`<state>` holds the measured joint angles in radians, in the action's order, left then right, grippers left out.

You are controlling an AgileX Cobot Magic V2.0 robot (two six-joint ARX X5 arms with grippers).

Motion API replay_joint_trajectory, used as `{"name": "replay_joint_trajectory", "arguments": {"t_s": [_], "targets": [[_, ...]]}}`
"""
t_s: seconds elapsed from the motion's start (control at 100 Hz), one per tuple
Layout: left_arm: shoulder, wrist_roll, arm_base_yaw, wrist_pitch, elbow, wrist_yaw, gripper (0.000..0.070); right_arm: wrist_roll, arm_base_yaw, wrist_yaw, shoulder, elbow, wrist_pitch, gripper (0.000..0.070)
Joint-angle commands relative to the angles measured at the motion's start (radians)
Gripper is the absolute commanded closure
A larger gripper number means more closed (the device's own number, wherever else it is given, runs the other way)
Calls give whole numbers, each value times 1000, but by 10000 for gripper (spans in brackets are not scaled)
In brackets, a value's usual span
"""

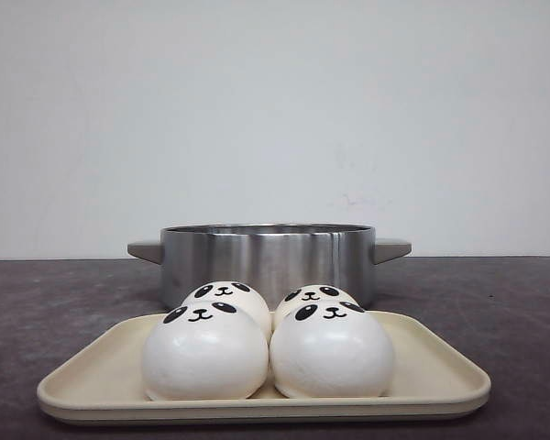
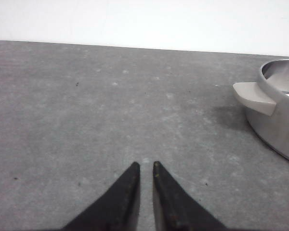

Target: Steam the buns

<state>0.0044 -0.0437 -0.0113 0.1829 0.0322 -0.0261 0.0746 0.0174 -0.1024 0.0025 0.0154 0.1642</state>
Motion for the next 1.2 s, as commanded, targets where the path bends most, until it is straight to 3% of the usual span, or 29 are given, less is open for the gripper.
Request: {"name": "replay_joint_trajectory", "arguments": {"t_s": [0.0, 0.94, 1.09, 1.14, 1.19], "targets": [[-1, -2, -2, 5, -18, -4, 700, -4, -2, -3, 1, -3, -6, 692], [-1, -2, -2, 5, -18, -4, 700, -3, -2, -2, 1, -3, -7, 692], [-1, -3, -2, 4, -18, -5, 700, 39, -2, 0, 1, -3, -16, 692], [-1, -18, -2, 4, -18, -5, 700, 76, -2, 0, 1, -3, -33, 692], [-1, -91, -2, 4, -18, -9, 700, 111, -2, 0, 1, -3, -61, 692]]}}
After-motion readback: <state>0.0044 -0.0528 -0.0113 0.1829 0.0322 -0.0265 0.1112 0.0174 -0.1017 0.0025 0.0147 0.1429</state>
